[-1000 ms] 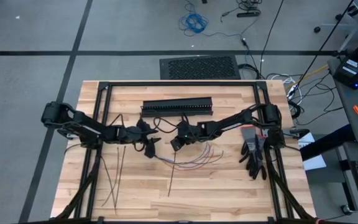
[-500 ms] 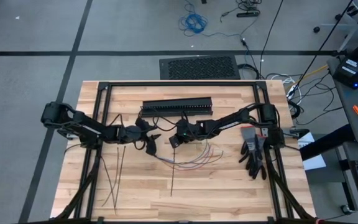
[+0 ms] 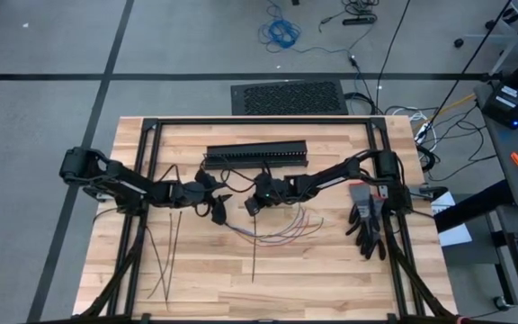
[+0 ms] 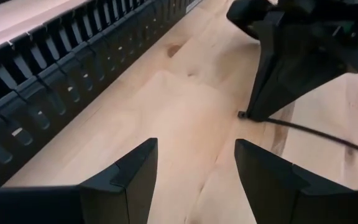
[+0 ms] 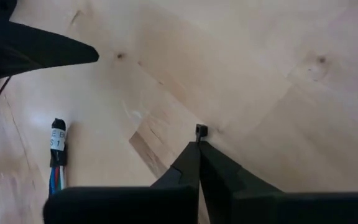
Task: Ziptie cables
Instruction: Wrap the zip tie around the cable wires
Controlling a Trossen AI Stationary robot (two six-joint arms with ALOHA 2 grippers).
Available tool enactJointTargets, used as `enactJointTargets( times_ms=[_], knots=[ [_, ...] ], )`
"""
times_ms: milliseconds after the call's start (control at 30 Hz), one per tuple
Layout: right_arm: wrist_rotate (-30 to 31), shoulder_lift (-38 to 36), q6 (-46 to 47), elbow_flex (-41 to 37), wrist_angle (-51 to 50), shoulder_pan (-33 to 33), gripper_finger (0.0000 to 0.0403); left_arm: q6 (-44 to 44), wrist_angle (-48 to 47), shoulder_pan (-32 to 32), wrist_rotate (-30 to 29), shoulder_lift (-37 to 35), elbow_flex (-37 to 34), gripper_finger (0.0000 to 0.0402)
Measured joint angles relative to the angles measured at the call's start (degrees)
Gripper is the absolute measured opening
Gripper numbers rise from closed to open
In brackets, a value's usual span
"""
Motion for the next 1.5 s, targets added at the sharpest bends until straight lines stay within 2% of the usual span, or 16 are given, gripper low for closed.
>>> enactJointTargets(
  times_ms=[100, 200, 467, 700, 900, 1067, 1333, 1500],
  knots=[
    [3.01, -1.97, -2.19, -0.12, -0.42, 0.94, 0.0, 0.0, 0.25, -0.11, 0.0, 0.0, -0.1, 0.0212],
    [6.04, -3.94, -4.1, -0.4, -2.15, 1.64, 0.0, -0.02, 4.75, -0.85, -0.88, 0.02, -1.3, 0.0212],
    [9.84, -5.45, -6.69, -0.34, -1.05, 3.97, 0.0, -0.15, 25.47, -2.01, -2.0, 0.04, -9.09, 0.0212],
    [12.62, -5.45, -9.64, -0.23, 3.17, 6.01, 0.0, 1.7, 28.05, -2.45, -1.46, 1.59, -10.75, 0.0212],
    [12.99, -5.52, -11.65, -0.16, 9.04, 7.18, 0.0, 5.79, 41.63, -6.14, -0.9, 10.44, -10.75, 0.0212],
    [15.99, -5.6, -11.7, -0.12, 9.28, 8.2, 0.0, 8.5, 54.59, -8.22, -0.77, 20.71, -10.73, 0.0212],
    [16.1, -5.69, -10.74, -1.75, 14.96, 8.63, 0.0, 10.93, 55.0, -8.22, -0.62, 30.86, -5.35, 0.0212],
    [16.34, -5.69, -10.23, -2.06, 15.2, 8.95, 0.0, 10.58, 55.02, -8.41, 1.93, 32.87, -2.81, 0.0212]
  ],
)
